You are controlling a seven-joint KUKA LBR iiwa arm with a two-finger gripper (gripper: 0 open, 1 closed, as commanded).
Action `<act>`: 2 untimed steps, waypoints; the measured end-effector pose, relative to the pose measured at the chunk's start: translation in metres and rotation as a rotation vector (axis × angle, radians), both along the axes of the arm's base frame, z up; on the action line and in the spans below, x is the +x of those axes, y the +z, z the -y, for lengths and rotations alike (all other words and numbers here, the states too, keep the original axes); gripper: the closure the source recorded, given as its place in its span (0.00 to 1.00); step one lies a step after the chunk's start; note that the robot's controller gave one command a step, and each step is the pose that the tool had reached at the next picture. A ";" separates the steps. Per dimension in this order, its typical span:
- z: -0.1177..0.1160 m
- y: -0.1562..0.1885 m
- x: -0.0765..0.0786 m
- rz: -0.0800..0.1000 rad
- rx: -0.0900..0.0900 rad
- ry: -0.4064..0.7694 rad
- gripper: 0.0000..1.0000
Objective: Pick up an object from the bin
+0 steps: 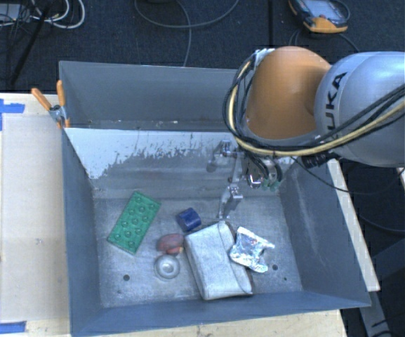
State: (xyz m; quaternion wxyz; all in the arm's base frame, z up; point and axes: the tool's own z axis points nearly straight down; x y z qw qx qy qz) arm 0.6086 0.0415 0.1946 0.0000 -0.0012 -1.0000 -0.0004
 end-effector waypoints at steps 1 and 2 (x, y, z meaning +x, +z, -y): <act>-0.013 -0.088 -0.028 0.006 0.003 -0.410 0.00; -0.035 -0.118 -0.025 0.005 0.002 -0.758 0.00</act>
Offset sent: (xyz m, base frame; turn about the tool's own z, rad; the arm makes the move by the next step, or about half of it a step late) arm -0.0313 0.0128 -0.0931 0.4104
